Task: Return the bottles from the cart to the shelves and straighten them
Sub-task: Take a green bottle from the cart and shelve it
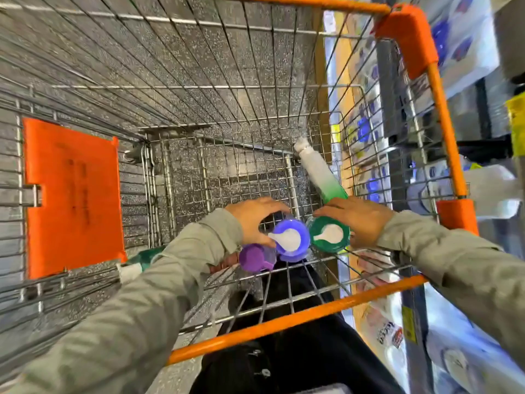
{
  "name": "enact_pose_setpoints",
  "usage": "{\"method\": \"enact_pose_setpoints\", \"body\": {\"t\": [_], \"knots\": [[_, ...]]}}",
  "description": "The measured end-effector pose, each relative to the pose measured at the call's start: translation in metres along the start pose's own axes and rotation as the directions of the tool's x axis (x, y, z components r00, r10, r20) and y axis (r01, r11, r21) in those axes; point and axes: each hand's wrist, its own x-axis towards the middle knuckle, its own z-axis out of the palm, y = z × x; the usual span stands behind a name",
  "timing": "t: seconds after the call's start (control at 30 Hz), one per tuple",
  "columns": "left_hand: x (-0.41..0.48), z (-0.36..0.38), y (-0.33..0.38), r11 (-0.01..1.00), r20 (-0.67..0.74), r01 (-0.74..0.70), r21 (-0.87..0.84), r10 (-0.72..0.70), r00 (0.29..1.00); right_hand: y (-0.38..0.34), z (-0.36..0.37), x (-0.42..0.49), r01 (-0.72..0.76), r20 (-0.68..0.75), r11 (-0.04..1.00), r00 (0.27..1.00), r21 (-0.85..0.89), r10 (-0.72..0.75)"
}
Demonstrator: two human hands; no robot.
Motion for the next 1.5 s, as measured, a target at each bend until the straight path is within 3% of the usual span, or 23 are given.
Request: {"method": "enact_pose_setpoints", "body": {"t": [0.27, 0.5, 0.8, 1.03, 1.17, 1.37, 1.5], "knots": [[0.015, 0.029, 0.012, 0.994, -0.01, -0.03, -0.107, 0.029, 1.0, -0.014, 0.005, 0.008, 0.004, 0.131, 0.993, 0.991, -0.119, 0.012], [0.026, 0.029, 0.01, 0.997, 0.083, 0.025, -0.076, -0.018, 0.996, -0.013, 0.003, 0.014, 0.026, 0.094, 0.988, 0.995, -0.151, -0.012], [0.026, 0.037, 0.002, 0.983, -0.134, -0.004, -0.186, -0.021, 0.991, -0.012, 0.008, 0.018, 0.064, 0.066, 0.988, 0.996, -0.141, -0.055], [0.026, 0.031, -0.005, 0.907, -0.246, 0.015, -0.421, -0.13, 0.961, -0.01, 0.01, 0.02, 0.054, 0.011, 0.989, 0.999, -0.134, -0.053], [0.026, 0.035, -0.011, 0.8, -0.2, 0.013, -0.6, -0.166, 0.966, -0.002, 0.009, 0.023, 0.027, -0.092, 1.0, 0.995, -0.01, -0.027], [0.02, 0.041, -0.015, 0.635, -0.203, -0.029, -0.772, -0.203, 0.958, 0.008, 0.013, 0.029, -0.024, -0.225, 0.91, 0.966, 0.414, 0.128], [0.022, 0.035, -0.02, 0.743, -0.01, 0.039, -0.668, -0.061, 0.998, 0.01, 0.012, 0.029, -0.007, -0.283, 0.831, 0.938, 0.557, 0.198]]}}
